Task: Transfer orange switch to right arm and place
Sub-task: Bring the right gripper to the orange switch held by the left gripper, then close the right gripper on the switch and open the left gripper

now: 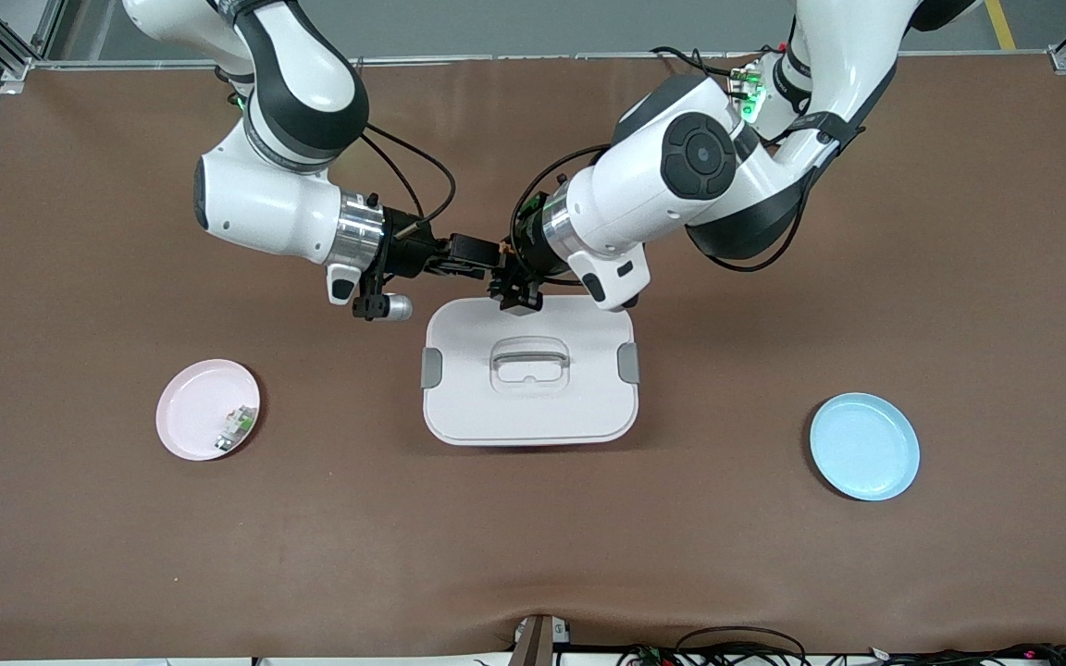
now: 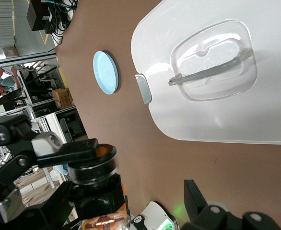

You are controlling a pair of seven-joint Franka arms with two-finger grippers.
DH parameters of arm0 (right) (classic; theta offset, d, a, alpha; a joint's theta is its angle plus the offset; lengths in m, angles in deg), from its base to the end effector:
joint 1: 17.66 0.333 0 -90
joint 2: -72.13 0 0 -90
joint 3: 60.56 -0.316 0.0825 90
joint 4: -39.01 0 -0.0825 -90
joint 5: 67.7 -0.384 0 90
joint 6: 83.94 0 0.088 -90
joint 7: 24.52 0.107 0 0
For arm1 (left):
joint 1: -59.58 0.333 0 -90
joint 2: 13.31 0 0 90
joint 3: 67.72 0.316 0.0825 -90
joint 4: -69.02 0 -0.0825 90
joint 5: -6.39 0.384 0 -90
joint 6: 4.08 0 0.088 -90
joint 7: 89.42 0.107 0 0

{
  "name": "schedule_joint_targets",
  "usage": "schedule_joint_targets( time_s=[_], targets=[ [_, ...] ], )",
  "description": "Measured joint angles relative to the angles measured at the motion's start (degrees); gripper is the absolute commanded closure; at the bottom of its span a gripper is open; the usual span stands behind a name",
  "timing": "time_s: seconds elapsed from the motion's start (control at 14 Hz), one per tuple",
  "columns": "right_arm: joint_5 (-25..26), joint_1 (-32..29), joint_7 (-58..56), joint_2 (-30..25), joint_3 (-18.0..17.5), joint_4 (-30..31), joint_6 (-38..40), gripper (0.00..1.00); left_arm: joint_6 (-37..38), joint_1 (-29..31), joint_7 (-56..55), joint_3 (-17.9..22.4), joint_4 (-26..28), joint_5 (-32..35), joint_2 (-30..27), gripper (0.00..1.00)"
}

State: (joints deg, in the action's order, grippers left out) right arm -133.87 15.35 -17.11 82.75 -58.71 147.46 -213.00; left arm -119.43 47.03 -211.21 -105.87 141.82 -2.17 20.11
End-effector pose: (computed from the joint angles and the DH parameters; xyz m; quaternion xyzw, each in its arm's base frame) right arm 0.5240 0.3475 0.4381 -0.8810 0.1267 0.0789 0.4489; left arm 0.5419 -0.4833 0.5013 0.7299 0.6274 -0.2258 0.1506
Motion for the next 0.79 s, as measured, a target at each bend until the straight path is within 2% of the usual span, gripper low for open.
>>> schedule_joint_targets(
  time_s=[0.36, 0.43, 0.5, 0.57, 0.79],
  targets=[
    [0.0, 0.0, 0.0, -1.0, 0.0, 0.2, 0.1, 0.0, -0.1, 0.0, 0.0, 0.0, -0.2, 0.0, 0.0, 1.0],
    [0.0, 0.0, 0.0, -1.4, 0.0, 0.3, 0.1, 0.03, -0.1, 0.0, 0.0, 0.0, -0.2, 0.0, 0.0, 1.0],
    [0.0, 0.0, 0.1, -1.7, 0.0, 0.3, 0.1, 0.26, -0.1, 0.0, 0.0, 0.0, -0.2, 0.0, 0.0, 1.0],
    [0.0, 0.0, 0.3, -1.9, 0.0, 0.4, 0.1, 0.4, -0.1, 0.0, 0.0, 0.0, -0.2, 0.0, 0.0, 1.0],
    [-0.5, 0.0, 0.8, -2.0, 0.0, 0.4, 0.1, 0.68, -0.1, 0.0, 0.0, 0.0, -0.2, 0.0, 0.0, 1.0]
  ],
)
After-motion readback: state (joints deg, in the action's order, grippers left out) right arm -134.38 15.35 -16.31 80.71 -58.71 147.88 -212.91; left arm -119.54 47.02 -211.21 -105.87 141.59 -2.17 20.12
